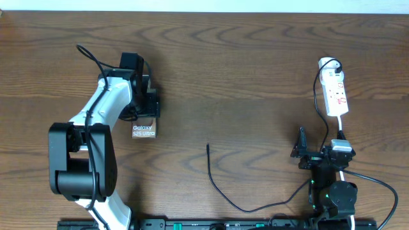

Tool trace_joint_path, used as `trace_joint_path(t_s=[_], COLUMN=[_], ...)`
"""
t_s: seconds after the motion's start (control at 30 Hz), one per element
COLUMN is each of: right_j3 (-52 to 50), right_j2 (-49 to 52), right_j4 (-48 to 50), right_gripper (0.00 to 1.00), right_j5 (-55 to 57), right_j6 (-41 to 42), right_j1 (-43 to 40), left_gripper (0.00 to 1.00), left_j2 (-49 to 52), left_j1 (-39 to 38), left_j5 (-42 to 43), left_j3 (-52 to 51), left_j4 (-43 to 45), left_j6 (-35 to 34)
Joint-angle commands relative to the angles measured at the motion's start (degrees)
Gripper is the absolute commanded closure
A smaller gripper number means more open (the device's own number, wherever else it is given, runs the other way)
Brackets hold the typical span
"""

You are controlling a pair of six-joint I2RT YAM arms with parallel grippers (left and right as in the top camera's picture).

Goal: Plug charger to phone and switch on socket

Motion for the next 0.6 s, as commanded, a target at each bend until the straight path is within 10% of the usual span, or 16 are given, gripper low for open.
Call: trace_joint_path(t_s=[0.0, 0.57], right_j3=[-0.1, -0.1], right_j2=[0.0, 0.0], right_j4=[-0.2, -0.2], right_gripper=[0.01, 0.01], right_j5=[0.1, 0.1], right_j6=[0.7, 0.7], right_j1=[0.1, 0.1], left_gripper=[0.93, 0.93], left_j2=[-2.4, -2.4], left_j1=[0.2, 0.2], left_j5=[9.8, 62.7], left_j3=[2.4, 2.9], left_j4=[-0.2, 6.3], left_j6=[0.0, -12.6])
